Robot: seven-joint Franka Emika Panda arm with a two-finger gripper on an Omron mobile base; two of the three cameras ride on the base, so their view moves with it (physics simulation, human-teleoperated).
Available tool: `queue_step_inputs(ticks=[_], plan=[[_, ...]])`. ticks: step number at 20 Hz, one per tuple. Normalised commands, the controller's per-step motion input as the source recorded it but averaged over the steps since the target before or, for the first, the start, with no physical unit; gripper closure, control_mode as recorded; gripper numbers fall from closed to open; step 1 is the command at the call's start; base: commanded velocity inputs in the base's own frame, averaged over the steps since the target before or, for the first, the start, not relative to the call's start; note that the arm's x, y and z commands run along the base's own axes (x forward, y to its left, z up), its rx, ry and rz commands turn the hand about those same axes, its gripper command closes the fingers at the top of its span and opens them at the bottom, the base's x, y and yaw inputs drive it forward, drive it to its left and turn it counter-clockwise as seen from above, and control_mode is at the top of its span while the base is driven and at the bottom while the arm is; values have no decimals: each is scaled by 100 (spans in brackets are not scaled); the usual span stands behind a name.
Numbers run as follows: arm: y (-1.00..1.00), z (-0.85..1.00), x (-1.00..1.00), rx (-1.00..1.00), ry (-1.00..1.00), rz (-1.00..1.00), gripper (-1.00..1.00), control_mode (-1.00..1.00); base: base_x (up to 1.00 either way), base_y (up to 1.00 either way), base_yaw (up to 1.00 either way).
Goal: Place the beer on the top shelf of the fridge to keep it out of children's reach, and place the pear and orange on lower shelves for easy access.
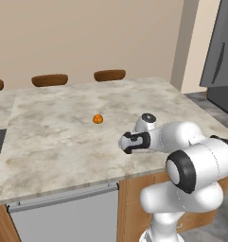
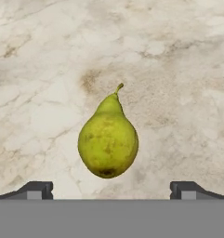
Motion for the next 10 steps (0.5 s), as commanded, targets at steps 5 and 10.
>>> queue_step_inputs(ticks=[5,10], plan=[[4,-21,22,0,0,0,-100,-100,0,0,0],[0,-13,18,0,1,0,-100,-100,0,0,0]])
